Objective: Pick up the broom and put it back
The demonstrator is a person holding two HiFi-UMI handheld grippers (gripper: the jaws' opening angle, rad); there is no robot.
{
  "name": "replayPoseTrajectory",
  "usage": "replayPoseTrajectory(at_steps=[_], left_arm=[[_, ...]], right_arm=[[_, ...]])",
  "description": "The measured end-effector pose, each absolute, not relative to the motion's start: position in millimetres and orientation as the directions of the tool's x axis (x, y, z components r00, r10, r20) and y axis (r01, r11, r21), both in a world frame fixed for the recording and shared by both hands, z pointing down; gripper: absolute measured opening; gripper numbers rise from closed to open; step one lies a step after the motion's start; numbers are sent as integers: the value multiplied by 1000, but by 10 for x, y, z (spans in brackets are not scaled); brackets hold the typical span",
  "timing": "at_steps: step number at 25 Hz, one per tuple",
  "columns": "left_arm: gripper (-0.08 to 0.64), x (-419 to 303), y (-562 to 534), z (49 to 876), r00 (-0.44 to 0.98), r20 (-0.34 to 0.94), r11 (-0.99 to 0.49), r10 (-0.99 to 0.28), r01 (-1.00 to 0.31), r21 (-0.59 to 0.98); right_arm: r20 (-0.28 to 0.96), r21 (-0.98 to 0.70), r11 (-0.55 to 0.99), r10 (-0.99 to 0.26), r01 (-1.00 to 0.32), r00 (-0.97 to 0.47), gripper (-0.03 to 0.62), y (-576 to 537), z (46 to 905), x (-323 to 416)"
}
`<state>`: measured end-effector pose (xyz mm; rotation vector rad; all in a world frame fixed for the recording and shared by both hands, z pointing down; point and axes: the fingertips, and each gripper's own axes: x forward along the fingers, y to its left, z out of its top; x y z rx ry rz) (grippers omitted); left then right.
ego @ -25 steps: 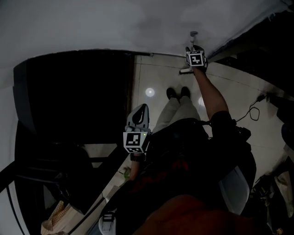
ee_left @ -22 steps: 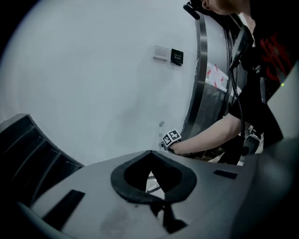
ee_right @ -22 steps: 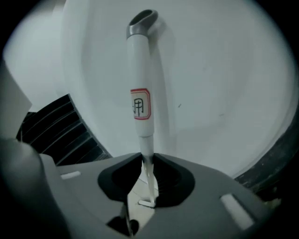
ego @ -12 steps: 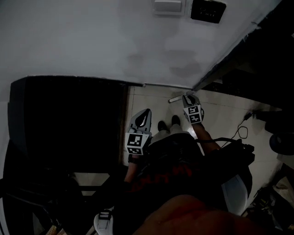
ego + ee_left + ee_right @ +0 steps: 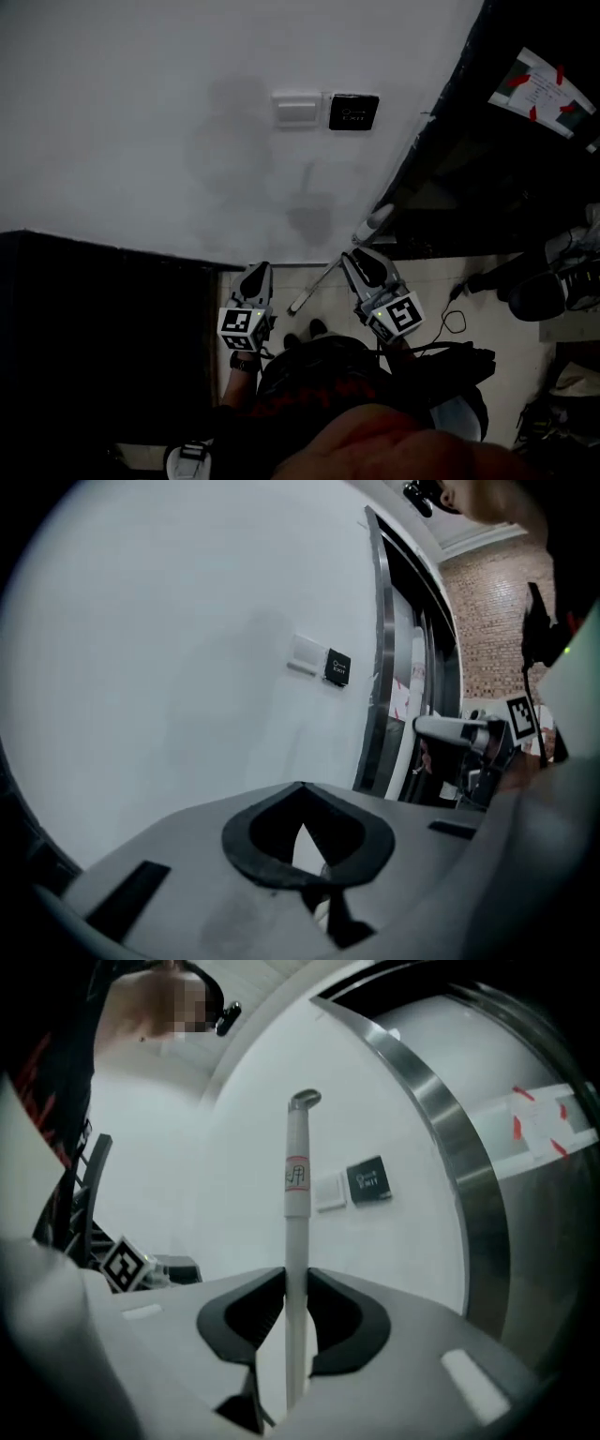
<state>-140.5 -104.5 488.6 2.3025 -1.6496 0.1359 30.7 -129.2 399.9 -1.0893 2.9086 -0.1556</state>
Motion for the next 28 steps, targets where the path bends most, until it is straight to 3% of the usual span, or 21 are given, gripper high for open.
replayPoseTrajectory(at_steps=[4,19,23,28], left_arm=[[5,-1488,-1065,4723,326,215,-295,-921,-941,164],[6,-1461,-1207,4829,345,244,-304,-906,-933,193],[5,-1369,-1264,4848,364,241,-325,-900,-927,188],[6,-1276,-1247,4848,373,254,-334,-892,-925,182]], right_arm=[[-98,-128,790,-612,-600,-785,78,-1120,3504,187],[-2,-182,759,-636,-625,-772,80,-738,3666,526],[43,-163,740,-655,-652,-755,80,-777,3920,596],[223,-121,688,-683,-716,-695,78,-869,4876,695]])
